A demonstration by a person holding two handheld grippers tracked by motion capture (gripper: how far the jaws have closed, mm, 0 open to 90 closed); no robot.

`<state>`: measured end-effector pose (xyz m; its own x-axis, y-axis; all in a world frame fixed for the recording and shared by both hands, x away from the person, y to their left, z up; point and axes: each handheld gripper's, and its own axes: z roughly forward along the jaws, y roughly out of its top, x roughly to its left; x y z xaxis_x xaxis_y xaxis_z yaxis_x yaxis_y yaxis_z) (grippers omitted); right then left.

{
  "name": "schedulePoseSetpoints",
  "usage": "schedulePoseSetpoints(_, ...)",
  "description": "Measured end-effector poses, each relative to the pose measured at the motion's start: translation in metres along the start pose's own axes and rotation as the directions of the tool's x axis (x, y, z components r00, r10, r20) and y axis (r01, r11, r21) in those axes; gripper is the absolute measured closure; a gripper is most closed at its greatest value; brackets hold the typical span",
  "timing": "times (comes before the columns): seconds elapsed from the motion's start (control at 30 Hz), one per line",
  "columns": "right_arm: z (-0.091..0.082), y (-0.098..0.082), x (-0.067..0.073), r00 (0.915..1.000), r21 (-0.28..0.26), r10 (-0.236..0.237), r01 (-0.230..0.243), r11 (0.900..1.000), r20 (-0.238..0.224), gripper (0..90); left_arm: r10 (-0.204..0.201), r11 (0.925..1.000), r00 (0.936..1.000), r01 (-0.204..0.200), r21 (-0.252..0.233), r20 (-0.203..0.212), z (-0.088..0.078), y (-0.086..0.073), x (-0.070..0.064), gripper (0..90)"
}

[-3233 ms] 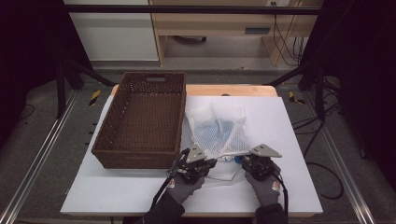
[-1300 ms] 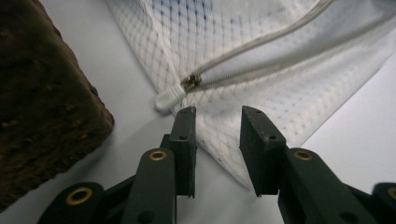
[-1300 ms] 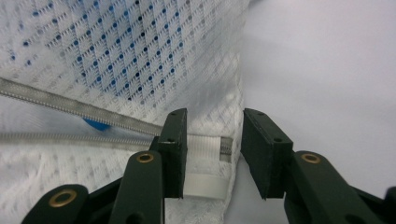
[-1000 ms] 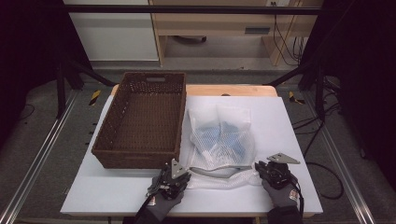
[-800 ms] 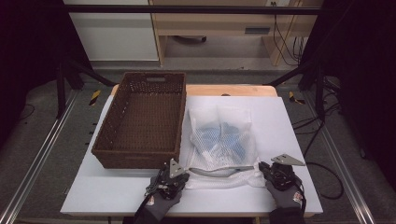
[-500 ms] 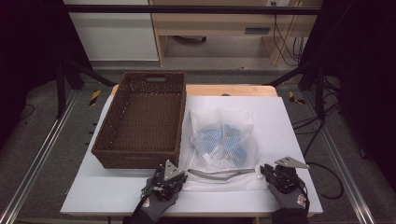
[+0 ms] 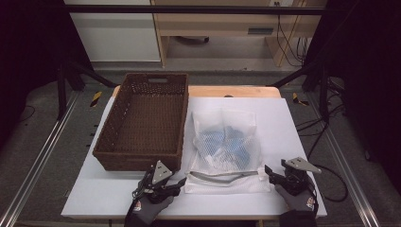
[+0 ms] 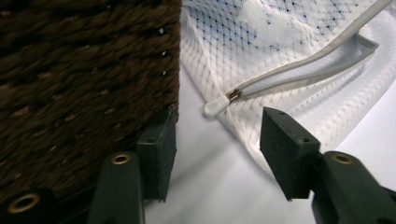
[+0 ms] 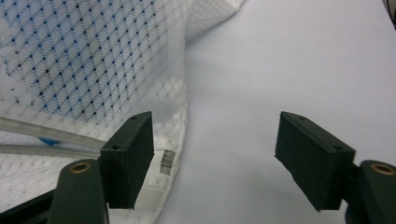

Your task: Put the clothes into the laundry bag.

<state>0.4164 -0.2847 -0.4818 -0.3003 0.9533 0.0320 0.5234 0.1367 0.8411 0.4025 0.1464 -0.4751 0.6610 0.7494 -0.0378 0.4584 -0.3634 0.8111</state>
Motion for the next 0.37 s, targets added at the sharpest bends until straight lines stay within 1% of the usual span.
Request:
schedulePoseSetpoints(0.13, -0.001, -0.001, -0.004, 0.9998, 0.006, 0.020, -0.020, 1.000, 0.004, 24.8, -0.013, 0.9999, 0.9999, 0.013, -0.002, -0.002, -0.006, -0.004, 0.006, 42.1)
schedulePoseSetpoints(0.17, 0.000, -0.001, -0.005, 0.9998, 0.007, 0.015, -0.015, 1.000, 0.009, 24.3, -0.019, 0.9998, 0.9998, 0.019, -0.005, -0.003, -0.008, -0.005, 0.008, 41.5)
schedulePoseSetpoints(0.23, 0.000, -0.001, -0.006, 0.9997, 0.012, 0.022, -0.022, 1.000, 0.007, 23.3, -0.030, 0.9995, 0.9995, 0.030, -0.005, -0.004, -0.011, -0.007, 0.011, 40.2)
schedulePoseSetpoints(0.37, 0.000, -0.002, -0.008, 0.9997, 0.012, 0.023, -0.023, 1.000, 0.013, 22.0, -0.036, 0.9993, 0.9993, 0.036, 0.001, -0.012, -0.015, -0.012, 0.014, 38.9)
